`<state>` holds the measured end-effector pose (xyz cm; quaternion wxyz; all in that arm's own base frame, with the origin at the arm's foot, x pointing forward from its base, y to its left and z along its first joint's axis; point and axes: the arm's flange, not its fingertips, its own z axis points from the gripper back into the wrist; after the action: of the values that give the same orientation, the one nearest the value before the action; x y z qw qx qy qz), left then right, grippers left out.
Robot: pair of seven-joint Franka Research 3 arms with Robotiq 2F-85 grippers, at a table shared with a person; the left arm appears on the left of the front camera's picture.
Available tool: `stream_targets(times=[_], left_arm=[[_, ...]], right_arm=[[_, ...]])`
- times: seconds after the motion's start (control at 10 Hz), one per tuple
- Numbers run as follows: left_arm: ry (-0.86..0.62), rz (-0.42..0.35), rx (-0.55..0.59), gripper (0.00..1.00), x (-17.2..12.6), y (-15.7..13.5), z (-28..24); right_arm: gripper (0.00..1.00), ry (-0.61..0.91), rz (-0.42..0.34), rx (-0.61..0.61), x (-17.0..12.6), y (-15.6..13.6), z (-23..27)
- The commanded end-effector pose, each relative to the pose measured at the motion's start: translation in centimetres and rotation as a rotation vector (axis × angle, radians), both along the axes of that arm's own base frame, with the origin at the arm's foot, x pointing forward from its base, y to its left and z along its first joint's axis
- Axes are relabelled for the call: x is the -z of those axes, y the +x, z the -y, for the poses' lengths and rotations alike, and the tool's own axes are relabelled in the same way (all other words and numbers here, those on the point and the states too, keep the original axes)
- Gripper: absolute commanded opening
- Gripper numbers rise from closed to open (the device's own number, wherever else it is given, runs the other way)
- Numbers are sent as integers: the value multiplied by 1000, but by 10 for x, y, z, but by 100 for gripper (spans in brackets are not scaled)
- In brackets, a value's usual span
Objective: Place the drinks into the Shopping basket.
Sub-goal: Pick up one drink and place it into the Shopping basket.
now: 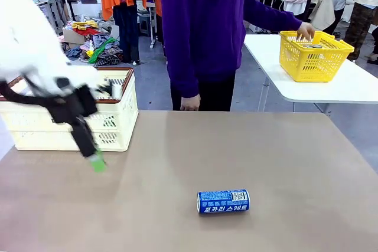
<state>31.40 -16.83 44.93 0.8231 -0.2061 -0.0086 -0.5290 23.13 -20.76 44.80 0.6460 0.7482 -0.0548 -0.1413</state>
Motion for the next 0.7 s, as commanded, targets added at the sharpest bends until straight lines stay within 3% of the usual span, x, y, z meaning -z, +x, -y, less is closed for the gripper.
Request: stream_targets(times=[0.0, 0.3, 0.4, 0.5, 0.6], left_arm=[[-119, 138, 63, 100, 26, -21, 54], [-294, 290, 263, 100, 37, -62, 105], [-287, 270, 320, 100, 36, -56, 114], [-206, 263, 162, 100, 17, -55, 115], [-206, 263, 162, 100, 17, -55, 115]], right_arm=[[100, 13, -8, 0, -6, -1, 1], [100, 13, -8, 0, -6, -1, 1], [100, 13, -8, 0, -6, -1, 1], [100, 13, -8, 0, -6, -1, 1], [100, 13, -8, 0, -6, -1, 1]])
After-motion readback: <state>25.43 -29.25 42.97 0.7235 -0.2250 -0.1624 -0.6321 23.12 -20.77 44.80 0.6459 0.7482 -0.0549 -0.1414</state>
